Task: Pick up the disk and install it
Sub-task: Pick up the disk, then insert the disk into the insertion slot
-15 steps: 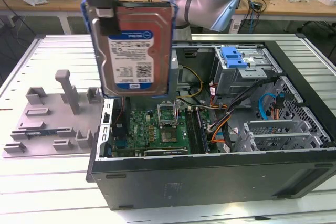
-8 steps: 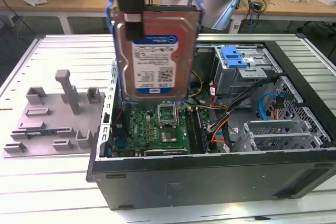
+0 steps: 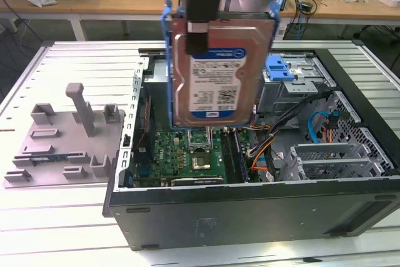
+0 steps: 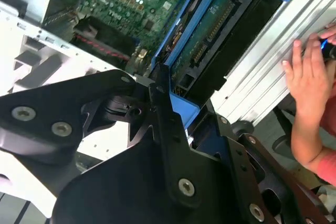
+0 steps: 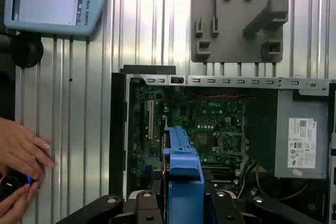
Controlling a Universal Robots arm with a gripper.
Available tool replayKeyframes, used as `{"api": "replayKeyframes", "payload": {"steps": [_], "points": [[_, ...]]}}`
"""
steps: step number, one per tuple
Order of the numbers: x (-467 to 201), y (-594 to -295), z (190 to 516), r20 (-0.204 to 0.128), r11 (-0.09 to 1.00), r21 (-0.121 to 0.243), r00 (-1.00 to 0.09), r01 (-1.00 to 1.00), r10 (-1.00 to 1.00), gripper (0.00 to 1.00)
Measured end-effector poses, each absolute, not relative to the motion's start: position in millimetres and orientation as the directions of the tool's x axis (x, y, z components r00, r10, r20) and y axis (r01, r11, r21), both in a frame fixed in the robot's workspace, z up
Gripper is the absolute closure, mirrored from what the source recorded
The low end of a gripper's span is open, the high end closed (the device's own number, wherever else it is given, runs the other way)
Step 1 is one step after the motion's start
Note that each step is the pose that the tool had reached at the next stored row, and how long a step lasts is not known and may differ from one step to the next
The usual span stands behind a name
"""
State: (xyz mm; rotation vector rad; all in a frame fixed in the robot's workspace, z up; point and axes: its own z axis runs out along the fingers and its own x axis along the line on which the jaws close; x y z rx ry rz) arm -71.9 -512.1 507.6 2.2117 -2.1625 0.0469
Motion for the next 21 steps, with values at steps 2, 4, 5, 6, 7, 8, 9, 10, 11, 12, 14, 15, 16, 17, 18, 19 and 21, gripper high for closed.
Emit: {"api": "replayKeyframes", "payload": {"steps": [2,4,5,6,7,8,9,10,11,12,14,15,16,17,18,19,21], "points": [[-63,-515,508,0.055,-0.022,0.013,0.023,-1.0,-0.998,0.63],[-51,-518,508,0.055,-0.023,0.013,0.023,-1.0,-0.998,0.63],[-41,-521,508,0.055,-0.023,0.013,0.023,-1.0,-0.998,0.63],[-34,-523,508,0.055,-0.023,0.013,0.024,-1.0,-0.998,0.63],[-26,-525,508,0.055,-0.023,0.013,0.023,-1.0,-0.998,0.63],[-23,-525,508,0.055,-0.023,0.013,0.024,-1.0,-0.998,0.63],[-23,-525,508,0.055,-0.023,0.013,0.024,-1.0,-0.998,0.63],[-23,-525,508,0.055,-0.023,0.013,0.023,-1.0,-0.998,0.63],[-23,-525,508,0.055,-0.023,0.013,0.023,-1.0,-0.998,0.63],[-23,-525,508,0.055,-0.023,0.013,0.024,-1.0,-0.998,0.63],[-23,-525,508,0.055,-0.023,0.013,0.024,-1.0,-0.998,0.63],[-23,-525,508,0.055,-0.023,0.013,0.024,-1.0,-0.998,0.63],[-23,-525,508,0.055,-0.023,0.013,0.023,-1.0,-0.998,0.63],[-23,-525,508,0.055,-0.023,0.013,0.023,-1.0,-0.998,0.63],[-22,-525,508,0.055,-0.023,0.013,0.023,-1.0,-0.998,0.63],[-22,-525,508,0.055,-0.023,0.013,0.024,-1.0,-0.998,0.63],[-22,-525,508,0.055,-0.023,0.013,0.024,-1.0,-0.998,0.63]]}}
